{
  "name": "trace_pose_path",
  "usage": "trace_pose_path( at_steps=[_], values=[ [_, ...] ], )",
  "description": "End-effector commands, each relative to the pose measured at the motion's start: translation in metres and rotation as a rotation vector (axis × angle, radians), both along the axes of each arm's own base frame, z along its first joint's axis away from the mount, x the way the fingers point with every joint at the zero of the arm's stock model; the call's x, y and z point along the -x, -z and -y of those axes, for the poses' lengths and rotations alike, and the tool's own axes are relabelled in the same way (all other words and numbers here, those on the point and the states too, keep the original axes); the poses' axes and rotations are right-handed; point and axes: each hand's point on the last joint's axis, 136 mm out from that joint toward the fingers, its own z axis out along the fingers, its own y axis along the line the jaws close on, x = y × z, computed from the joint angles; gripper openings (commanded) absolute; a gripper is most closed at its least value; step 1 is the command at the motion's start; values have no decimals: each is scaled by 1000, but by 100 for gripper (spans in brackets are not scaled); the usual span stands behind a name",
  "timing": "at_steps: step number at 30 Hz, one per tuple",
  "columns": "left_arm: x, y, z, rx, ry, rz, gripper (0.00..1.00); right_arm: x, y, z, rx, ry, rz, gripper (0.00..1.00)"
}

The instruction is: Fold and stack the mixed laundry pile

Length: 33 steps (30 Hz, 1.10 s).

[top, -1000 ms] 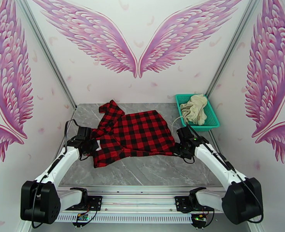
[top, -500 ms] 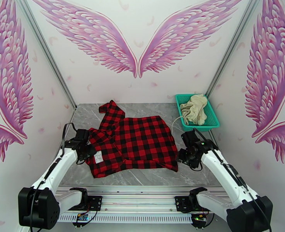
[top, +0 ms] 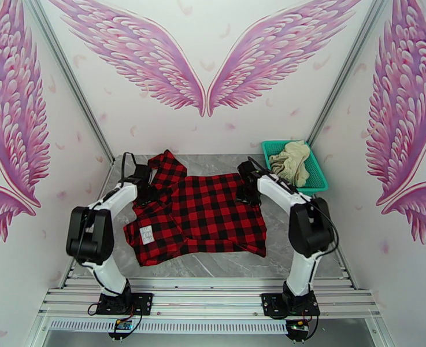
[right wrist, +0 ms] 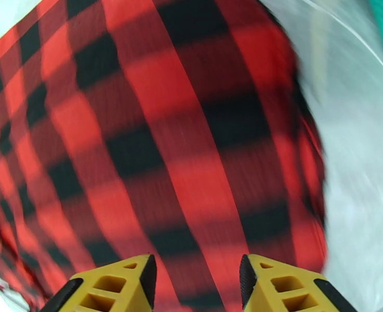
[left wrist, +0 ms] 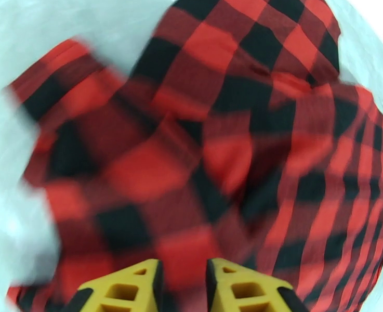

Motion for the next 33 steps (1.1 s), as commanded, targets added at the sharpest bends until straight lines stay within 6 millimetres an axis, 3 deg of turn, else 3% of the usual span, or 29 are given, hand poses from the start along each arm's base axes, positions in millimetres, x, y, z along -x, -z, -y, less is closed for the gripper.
trace_pose_path(
  at_steps=[1,6,13,18,23,27,30,33],
  values=[
    [-38,10,14,18,14,27,26,-30,14,-8,14,-25,12,45],
    [-67,50,17,18,-24,-20,23,-52,50,-9,29,10,-52,41],
    [-115,80,26,83,-75,-14,21,-76,69,8,73,115,-86,41],
    [-160,85,38,139,-68,36,21,-102,75,22,80,171,-63,42],
    [-193,86,47,194,-49,85,21,-117,84,36,61,227,-77,46],
    [-216,65,48,235,-29,177,21,-130,68,33,3,207,-31,49],
    [-225,21,51,254,31,249,26,-136,37,21,-55,140,26,52],
    [-219,-40,50,216,107,314,37,-130,6,11,-85,93,64,54]
  ],
)
